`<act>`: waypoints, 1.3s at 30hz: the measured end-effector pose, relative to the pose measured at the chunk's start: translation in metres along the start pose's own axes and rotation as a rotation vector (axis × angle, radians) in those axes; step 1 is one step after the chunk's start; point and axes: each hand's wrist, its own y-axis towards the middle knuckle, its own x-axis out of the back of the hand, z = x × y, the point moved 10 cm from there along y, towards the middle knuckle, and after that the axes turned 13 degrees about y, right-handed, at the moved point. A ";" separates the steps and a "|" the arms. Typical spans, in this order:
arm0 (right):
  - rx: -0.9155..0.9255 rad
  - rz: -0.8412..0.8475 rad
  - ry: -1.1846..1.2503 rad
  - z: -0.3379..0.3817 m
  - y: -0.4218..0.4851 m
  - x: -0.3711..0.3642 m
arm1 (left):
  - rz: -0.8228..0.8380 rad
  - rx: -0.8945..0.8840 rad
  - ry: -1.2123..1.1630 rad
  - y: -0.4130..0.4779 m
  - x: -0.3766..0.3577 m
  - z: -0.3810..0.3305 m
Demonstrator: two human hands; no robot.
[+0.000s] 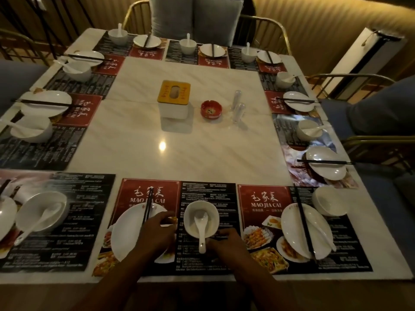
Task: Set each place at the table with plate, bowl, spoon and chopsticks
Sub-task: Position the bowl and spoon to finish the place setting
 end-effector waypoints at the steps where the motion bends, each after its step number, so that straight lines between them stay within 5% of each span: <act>1: -0.004 0.000 -0.003 -0.001 -0.002 0.003 | -0.028 -0.018 0.008 -0.002 0.004 -0.006; 6: 0.036 -0.013 -0.087 -0.002 -0.012 0.039 | -0.130 -0.144 0.029 -0.011 0.005 -0.048; 14: 0.136 -0.166 -0.179 0.019 -0.026 0.166 | -0.062 -0.398 0.147 -0.013 -0.065 -0.139; 20: 0.204 -0.338 -0.195 0.042 -0.011 0.295 | 0.052 -0.418 0.321 -0.005 -0.166 -0.183; 25: 0.269 -0.320 -0.371 0.055 0.024 0.375 | 0.059 -0.290 0.330 -0.005 -0.246 -0.195; 32: 0.359 0.030 -0.661 0.050 0.053 0.316 | 0.025 -0.141 0.303 -0.029 -0.312 -0.195; 39: 0.336 0.071 -0.718 0.033 0.080 0.284 | 0.030 -0.073 0.380 -0.020 -0.334 -0.192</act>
